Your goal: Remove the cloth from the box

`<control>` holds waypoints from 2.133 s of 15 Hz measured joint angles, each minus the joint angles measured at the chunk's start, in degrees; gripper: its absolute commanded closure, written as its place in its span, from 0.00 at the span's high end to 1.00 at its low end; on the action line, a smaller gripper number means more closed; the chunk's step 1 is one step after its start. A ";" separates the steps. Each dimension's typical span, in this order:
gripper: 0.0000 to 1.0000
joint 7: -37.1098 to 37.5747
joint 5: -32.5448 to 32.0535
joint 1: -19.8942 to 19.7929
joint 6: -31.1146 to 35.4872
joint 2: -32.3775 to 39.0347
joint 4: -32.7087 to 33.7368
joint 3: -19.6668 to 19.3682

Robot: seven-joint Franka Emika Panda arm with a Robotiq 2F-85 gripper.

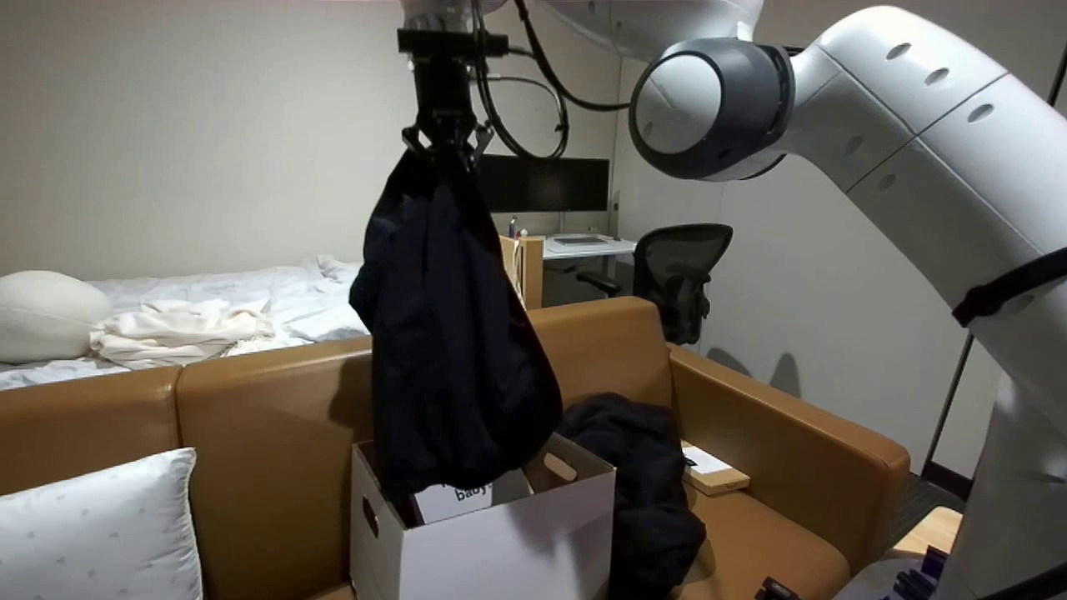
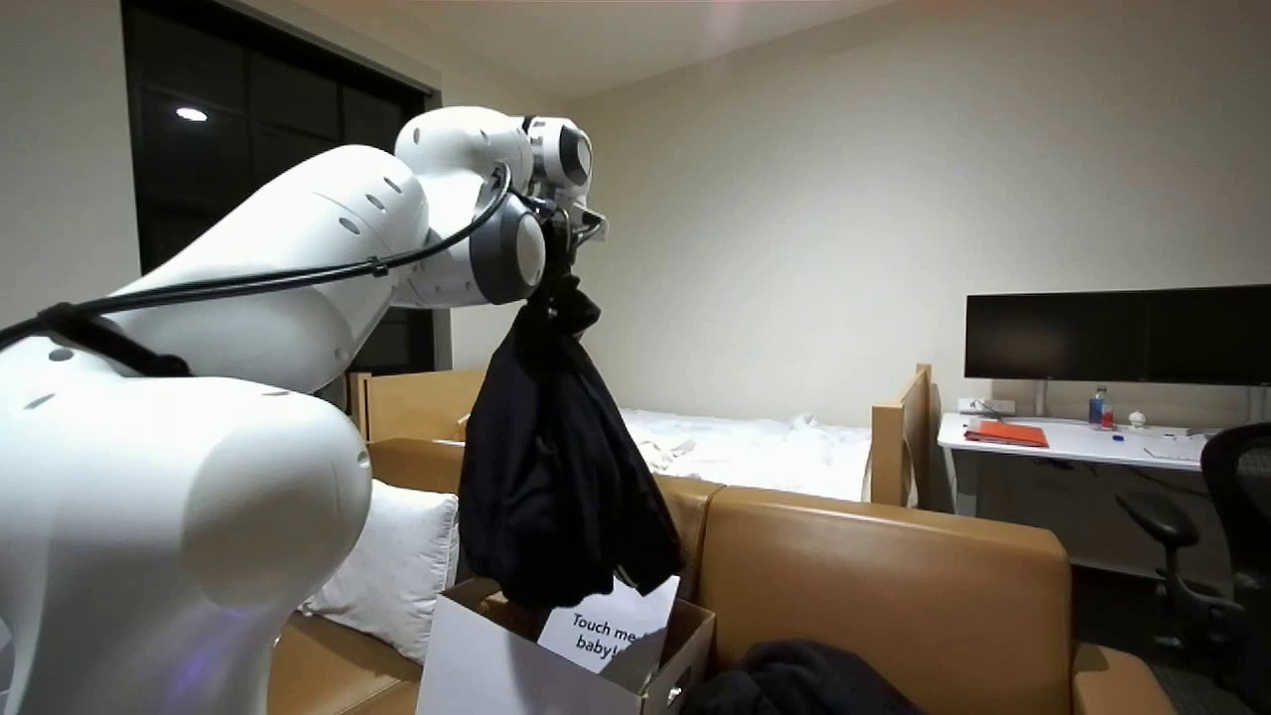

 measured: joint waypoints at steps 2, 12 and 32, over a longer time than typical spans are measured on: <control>0.08 2.17 0.19 -0.68 -0.73 -1.49 4.51 0.07; 0.02 2.18 -3.47 -1.13 4.77 -3.00 3.14 -1.48; 0.45 10.78 6.26 -43.85 23.79 -10.19 2.09 -4.24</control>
